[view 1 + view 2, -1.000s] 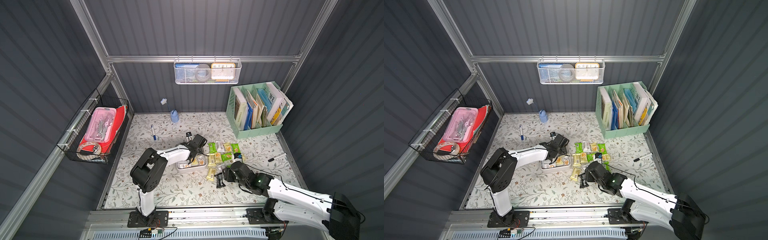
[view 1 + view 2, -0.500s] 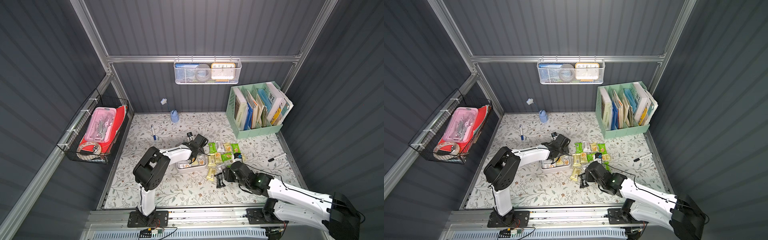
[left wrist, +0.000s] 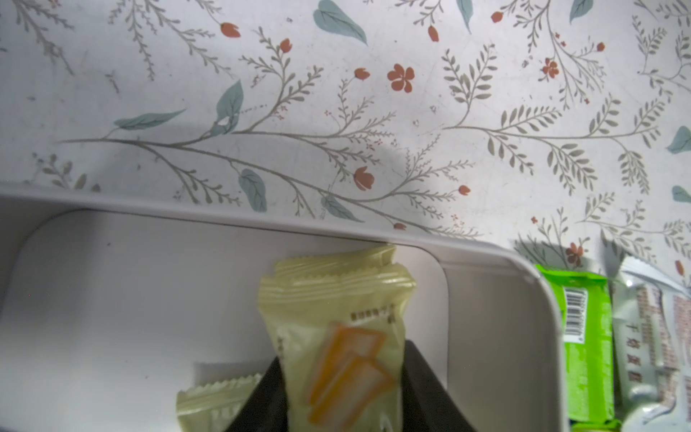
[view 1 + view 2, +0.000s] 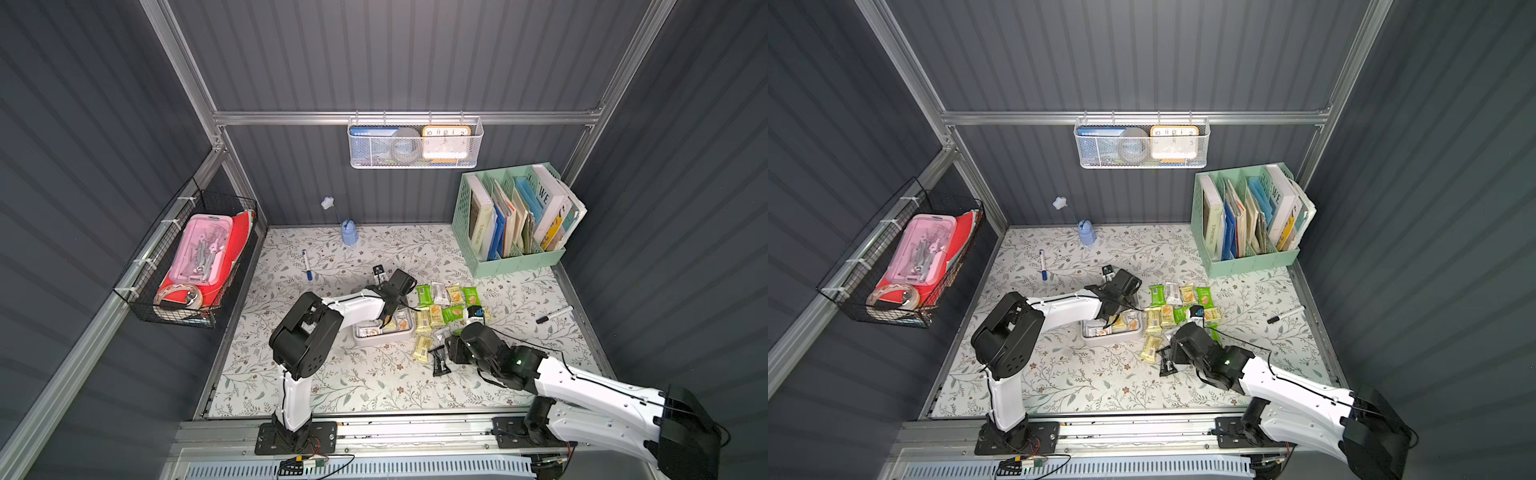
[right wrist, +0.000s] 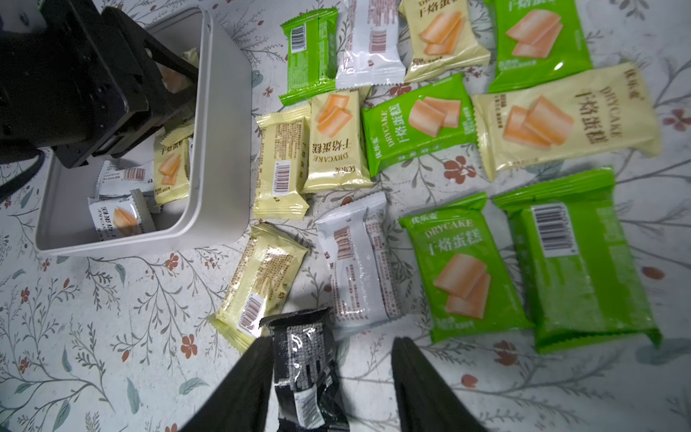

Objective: Take the cookies out of the storage box
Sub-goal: Pick up the cookie from the storage box.

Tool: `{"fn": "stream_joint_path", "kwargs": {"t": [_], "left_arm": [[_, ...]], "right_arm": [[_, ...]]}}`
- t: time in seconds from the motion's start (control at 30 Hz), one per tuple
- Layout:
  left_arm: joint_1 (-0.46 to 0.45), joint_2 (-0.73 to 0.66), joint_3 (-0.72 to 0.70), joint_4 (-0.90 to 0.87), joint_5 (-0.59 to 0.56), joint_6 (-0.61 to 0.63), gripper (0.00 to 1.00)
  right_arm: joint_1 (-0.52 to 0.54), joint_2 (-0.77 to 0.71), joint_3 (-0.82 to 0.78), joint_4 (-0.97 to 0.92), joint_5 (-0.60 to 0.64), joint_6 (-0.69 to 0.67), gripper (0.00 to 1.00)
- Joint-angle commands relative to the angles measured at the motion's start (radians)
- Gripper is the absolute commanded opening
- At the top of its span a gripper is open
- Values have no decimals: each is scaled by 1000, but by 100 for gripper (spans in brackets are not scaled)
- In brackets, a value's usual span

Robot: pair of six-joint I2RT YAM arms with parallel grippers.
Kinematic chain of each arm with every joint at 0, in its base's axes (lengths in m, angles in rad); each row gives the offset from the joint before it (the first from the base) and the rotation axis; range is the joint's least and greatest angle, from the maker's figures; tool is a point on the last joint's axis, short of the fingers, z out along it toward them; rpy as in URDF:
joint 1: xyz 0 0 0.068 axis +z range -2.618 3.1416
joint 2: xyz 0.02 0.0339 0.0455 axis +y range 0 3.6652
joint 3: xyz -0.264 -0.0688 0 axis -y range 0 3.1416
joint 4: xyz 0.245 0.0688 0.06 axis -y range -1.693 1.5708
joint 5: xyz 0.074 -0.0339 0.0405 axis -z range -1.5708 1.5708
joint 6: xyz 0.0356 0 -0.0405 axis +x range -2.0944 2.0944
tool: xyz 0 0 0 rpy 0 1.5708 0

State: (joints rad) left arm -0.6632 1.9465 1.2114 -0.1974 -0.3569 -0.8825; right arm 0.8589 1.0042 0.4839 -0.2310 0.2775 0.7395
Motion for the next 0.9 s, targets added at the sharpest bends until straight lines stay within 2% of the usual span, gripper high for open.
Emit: {"fn": "stream_joint_path", "kwargs": {"t": [0.0,0.23,0.6,0.73,0.87], "left_arm": [[-2,-9,5,-17,-31,5,40],[-3,-97,5,-53,-37,33,40],[-29,-348,-85,-194,38,32,39],[-98,-461,-150,-262,54,-21,39],[-232,-508,-186,-327,49,-126,38]], "right_arm": [[-3,-7,0,1,11,-17,55],[-3,-13,10,-3,9,-23,55],[-3,-14,23,-12,9,-28,55],[-4,-18,21,-13,20,-34,55],[-9,-11,28,-21,25,-42,55]]}}
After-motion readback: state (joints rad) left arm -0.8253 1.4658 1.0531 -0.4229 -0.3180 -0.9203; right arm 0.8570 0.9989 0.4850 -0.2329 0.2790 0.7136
